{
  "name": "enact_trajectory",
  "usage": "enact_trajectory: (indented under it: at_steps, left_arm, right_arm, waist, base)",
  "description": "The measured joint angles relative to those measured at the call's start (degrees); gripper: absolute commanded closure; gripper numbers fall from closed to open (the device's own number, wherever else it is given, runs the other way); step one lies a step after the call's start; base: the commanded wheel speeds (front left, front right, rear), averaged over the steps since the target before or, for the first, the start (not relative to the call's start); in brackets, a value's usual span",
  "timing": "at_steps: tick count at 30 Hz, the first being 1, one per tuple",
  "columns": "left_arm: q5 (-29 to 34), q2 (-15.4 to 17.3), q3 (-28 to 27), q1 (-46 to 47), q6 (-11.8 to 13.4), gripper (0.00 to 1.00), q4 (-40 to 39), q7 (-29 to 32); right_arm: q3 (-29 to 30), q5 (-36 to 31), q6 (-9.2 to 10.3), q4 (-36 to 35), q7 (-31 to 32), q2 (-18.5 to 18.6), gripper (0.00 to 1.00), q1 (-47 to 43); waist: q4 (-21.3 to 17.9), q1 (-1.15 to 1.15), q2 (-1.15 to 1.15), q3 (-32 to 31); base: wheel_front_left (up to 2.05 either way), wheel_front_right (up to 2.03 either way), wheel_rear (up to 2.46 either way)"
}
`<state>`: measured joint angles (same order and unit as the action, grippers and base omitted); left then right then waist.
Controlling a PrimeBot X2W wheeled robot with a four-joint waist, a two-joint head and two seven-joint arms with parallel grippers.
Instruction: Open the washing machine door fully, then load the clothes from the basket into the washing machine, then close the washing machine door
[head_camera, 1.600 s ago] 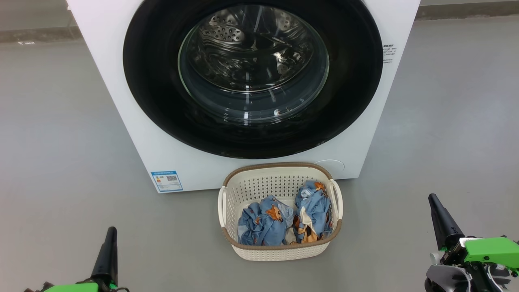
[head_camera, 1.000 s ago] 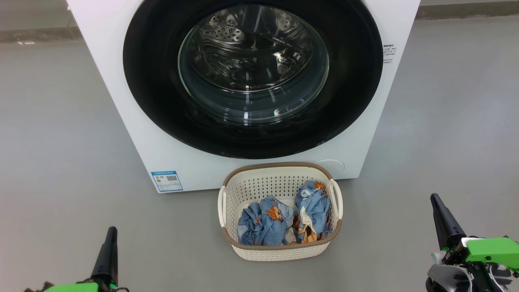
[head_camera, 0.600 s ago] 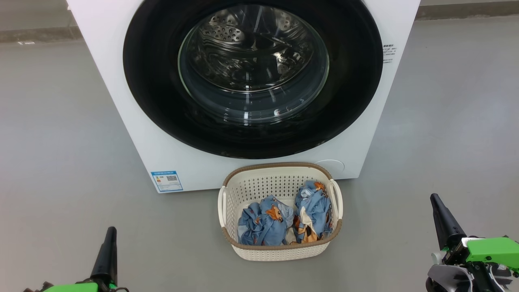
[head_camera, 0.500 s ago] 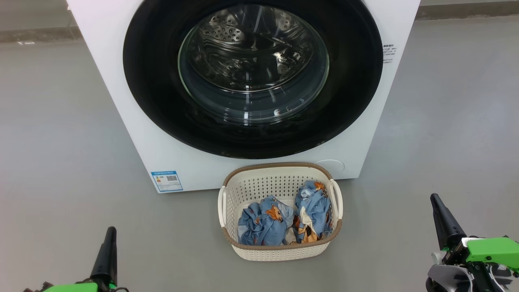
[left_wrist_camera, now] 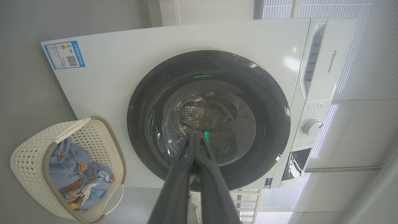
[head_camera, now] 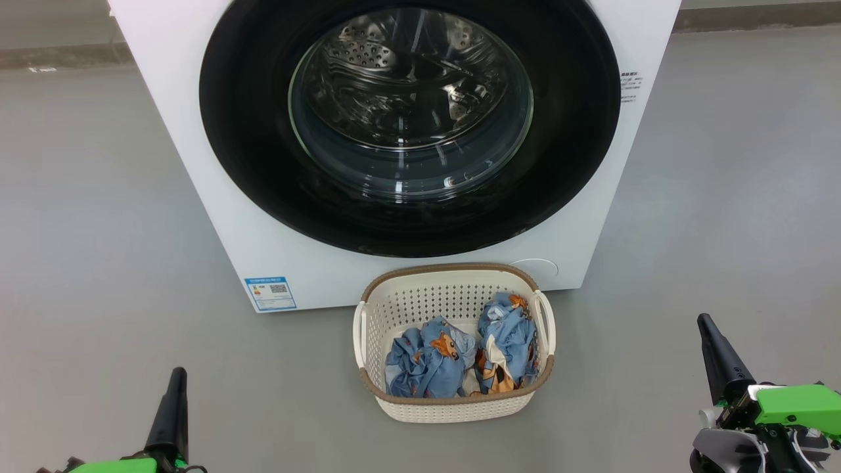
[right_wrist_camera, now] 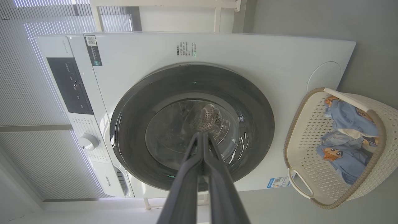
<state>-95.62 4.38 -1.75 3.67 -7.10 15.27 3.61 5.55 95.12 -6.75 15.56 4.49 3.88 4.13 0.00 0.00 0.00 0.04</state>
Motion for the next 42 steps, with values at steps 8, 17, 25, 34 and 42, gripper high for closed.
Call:
enact_trajectory:
  at_steps: [8,17,25,34,42]
  left_arm:
    - [0.01,-0.02,-0.08,0.00,0.00,1.00,0.00,0.01]
    - [0.59,-0.04,-0.16,0.01,0.00,1.00,0.01,0.43]
    - [0.59,-0.09,-0.24,0.01,0.00,1.00,0.01,0.44]
    - [0.57,-1.16,0.21,-2.84,0.10,0.00,3.34,0.41]
    - [1.69,-1.38,1.56,-2.85,0.10,0.00,3.31,-0.68]
  right_arm:
    - [0.04,-0.11,0.00,0.01,0.00,-0.03,1.00,0.01]
    - [0.11,-0.30,0.00,0.03,0.07,-0.08,1.00,0.01]
    - [0.16,-0.31,0.00,0.03,0.07,-0.15,1.00,0.01]
    - [-0.01,-0.22,0.10,3.71,-0.03,-1.66,0.00,-3.08]
    - [-0.05,-0.59,0.10,3.49,-1.13,-1.70,0.00,-3.37]
  waist:
    - [0.00,0.00,0.00,0.00]
    - [0.00,0.00,0.00,0.00]
    - [0.00,0.00,0.00,0.00]
    - [-0.01,0.00,0.00,0.04]
    - [0.03,0.01,0.00,0.01]
  base:
    - [0.00,0.00,0.00]
    - [0.00,0.00,0.00]
    - [0.00,0.00,0.00]
    - [0.00,0.00,0.00]
    - [0.00,0.00,0.00]
